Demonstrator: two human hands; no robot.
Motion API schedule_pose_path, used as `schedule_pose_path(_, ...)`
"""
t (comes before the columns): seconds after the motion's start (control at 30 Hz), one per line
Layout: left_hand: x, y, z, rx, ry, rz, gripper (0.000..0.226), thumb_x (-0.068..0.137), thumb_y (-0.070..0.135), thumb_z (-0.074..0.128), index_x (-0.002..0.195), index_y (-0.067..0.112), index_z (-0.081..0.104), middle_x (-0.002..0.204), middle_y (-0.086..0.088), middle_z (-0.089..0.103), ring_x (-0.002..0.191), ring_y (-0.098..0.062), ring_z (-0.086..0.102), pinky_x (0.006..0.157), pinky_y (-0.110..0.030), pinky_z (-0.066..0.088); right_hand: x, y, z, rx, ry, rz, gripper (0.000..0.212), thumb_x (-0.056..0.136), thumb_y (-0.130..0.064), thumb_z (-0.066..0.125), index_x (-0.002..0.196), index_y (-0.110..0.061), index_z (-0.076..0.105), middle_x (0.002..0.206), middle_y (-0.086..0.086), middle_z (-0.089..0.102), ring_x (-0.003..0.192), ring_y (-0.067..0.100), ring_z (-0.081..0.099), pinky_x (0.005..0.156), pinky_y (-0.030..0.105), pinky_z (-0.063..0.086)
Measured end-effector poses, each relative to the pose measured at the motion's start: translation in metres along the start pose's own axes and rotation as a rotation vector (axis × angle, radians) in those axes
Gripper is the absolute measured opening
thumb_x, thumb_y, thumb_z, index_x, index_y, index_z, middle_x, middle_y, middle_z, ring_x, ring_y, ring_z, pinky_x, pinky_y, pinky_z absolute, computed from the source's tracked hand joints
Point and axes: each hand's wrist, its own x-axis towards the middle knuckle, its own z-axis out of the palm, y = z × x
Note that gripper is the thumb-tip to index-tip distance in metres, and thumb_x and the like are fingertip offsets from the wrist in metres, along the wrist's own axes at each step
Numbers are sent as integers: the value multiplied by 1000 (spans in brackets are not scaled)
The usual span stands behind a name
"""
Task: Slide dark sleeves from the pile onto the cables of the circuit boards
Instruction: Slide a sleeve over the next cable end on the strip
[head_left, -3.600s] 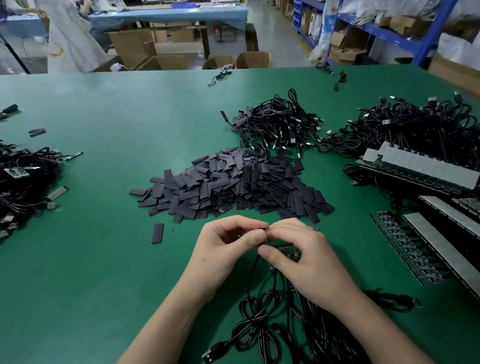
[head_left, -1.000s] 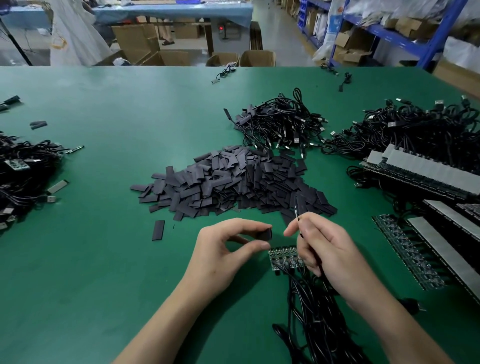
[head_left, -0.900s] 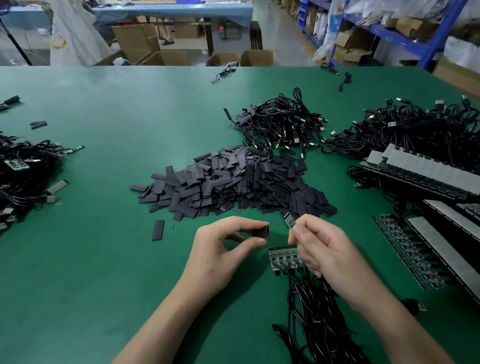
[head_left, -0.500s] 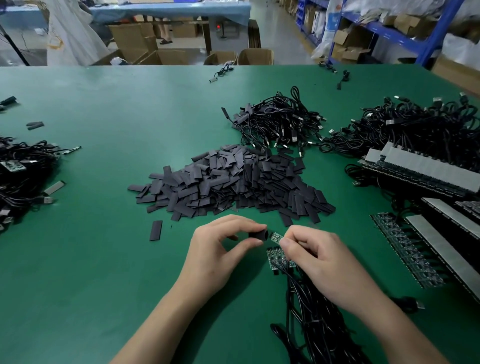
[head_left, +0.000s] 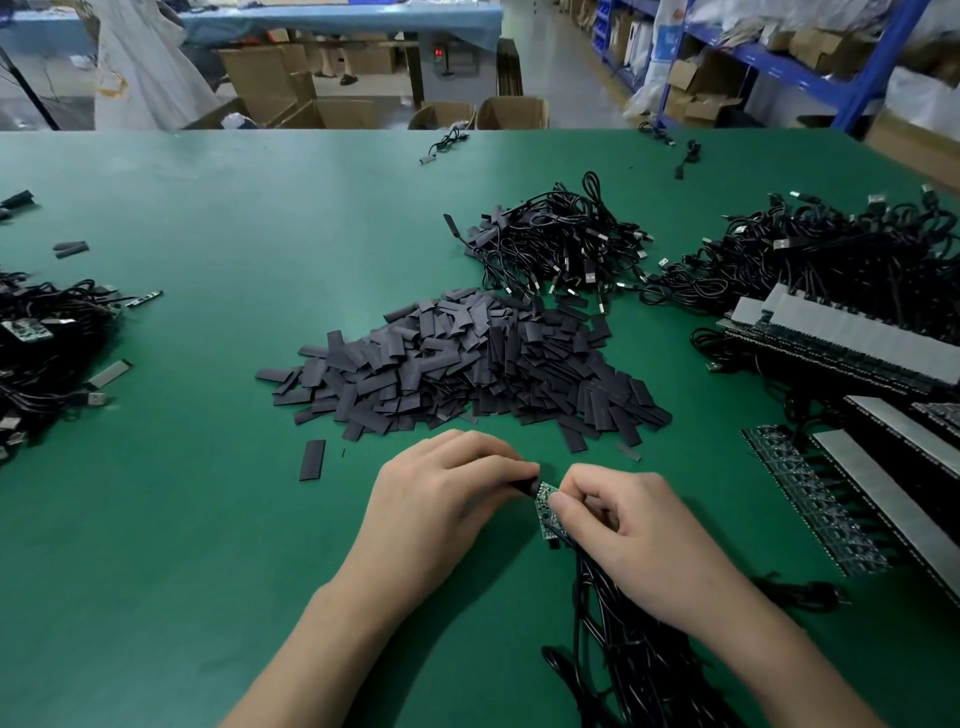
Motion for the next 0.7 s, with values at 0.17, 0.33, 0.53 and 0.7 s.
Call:
schedule_pose_path(0.17,2,-1,-3,79,-16,99,12,92,26,77,104,24,81,101,11,73,88,-14,68,74,-33,57,1,1,0,24,7,26,27,98,-45,57,76,-28,57,53,-9,43,48,6,35,50,23,30)
schedule_pose_path(0.33,2,-1,-2,88,-49,96,12,92,25,77,104,26,81,101,12,73,88,-14,68,72,-32,57,1,1,1,9,-6,36,29,99,-43,57,76,-25,58,54,-7,44,49,6,35,50,24,29)
schedule_pose_path(0.53,1,-3,-3,26,-113,54,15,94,26,75,109,27,79,104,15,71,92,-12,66,77,-29,55,1,2,-1,17,-15,48,24,98,-42,58,77,-30,59,55,-8,46,50,5,36,52,25,28)
schedule_pose_path(0.7,-1,-3,-3,-14,-130,-11,18,93,26,76,110,25,78,102,14,70,93,-10,64,81,-28,54,1,1,-1,7,-16,31,24,99,-43,57,77,-33,58,55,-8,46,50,5,36,53,29,30)
